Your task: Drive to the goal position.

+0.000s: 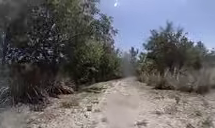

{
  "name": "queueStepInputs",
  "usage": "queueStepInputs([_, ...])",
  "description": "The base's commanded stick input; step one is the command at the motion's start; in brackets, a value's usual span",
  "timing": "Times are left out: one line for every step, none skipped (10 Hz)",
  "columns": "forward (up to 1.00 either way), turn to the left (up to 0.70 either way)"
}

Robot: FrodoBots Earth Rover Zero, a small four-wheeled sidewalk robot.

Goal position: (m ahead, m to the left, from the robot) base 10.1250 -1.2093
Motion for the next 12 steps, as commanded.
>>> queueStepInputs([0.7, 0.0])
queueStepInputs([0.7, 0.0])
queueStepInputs([0.7, 0.0])
queueStepInputs([0.7, 0.0])
queueStepInputs([0.7, 0.0])
queueStepInputs([0.7, 0.0])
queueStepInputs([0.7, 0.0])
queueStepInputs([0.7, 0.0])
queueStepInputs([0.7, 0.0])
queueStepInputs([0.7, 0.0])
queueStepInputs([0.7, 0.0])
queueStepInputs([0.7, 0.0])
